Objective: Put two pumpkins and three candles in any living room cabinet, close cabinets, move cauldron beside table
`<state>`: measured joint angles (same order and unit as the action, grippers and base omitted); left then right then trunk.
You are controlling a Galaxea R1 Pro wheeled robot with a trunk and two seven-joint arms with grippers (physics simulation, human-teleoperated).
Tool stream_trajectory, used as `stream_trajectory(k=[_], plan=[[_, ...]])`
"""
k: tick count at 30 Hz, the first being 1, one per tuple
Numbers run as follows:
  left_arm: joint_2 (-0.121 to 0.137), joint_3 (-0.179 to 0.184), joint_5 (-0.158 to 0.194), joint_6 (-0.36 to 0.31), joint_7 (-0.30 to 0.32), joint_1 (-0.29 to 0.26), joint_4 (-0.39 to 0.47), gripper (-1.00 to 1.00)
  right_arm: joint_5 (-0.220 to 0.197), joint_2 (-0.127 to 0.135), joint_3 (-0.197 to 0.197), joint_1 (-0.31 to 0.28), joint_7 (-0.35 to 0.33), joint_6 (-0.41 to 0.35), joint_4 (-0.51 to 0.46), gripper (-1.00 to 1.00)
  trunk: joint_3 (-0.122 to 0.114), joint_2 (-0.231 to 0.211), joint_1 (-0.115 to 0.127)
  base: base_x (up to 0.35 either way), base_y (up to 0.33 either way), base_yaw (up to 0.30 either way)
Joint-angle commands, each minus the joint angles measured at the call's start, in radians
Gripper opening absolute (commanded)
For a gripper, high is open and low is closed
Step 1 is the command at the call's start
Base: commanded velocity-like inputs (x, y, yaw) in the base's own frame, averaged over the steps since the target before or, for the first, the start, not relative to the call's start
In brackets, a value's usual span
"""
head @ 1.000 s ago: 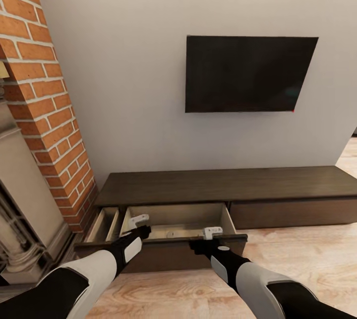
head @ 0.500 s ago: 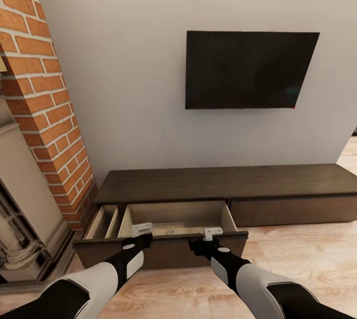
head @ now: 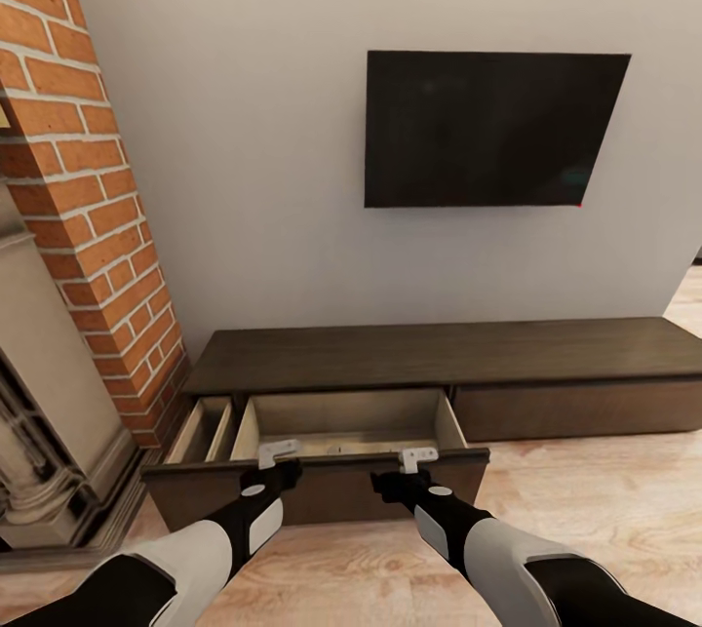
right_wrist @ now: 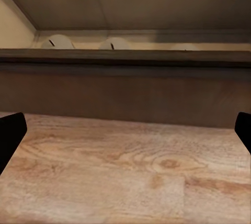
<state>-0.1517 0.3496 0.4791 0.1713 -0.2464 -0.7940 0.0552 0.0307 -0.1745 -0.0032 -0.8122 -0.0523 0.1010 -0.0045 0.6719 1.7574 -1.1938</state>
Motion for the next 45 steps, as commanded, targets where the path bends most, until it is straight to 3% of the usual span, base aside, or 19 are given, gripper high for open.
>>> stream_trajectory(k=[1,40,44,45], plan=[[-0.001,0.008,0.008,0.013,-0.003,-0.001,0.000,1.00,0.003,0.000,0.000,-0.001,-0.001,0.003,0.001,1.00,0.004,0.008,-0.004,0.000,0.000,0.000],[0.005,0.011,0.004,0.035,-0.014,0.000,0.005,1.00,0.003,0.000,0.005,-0.001,-0.001,0.031,-0.001,1.00,0.126,0.281,-0.153,0.000,0.000,0.000],[0.005,0.011,0.004,0.053,-0.020,-0.001,0.010,1.00,0.003,0.000,0.022,-0.001,-0.001,0.063,-0.003,1.00,0.139,0.309,-0.169,0.000,0.000,0.000],[0.005,0.011,0.004,0.081,-0.021,-0.001,0.010,1.00,0.003,0.000,0.049,-0.001,0.001,0.071,-0.003,1.00,0.142,0.316,-0.173,0.000,0.000,0.000]])
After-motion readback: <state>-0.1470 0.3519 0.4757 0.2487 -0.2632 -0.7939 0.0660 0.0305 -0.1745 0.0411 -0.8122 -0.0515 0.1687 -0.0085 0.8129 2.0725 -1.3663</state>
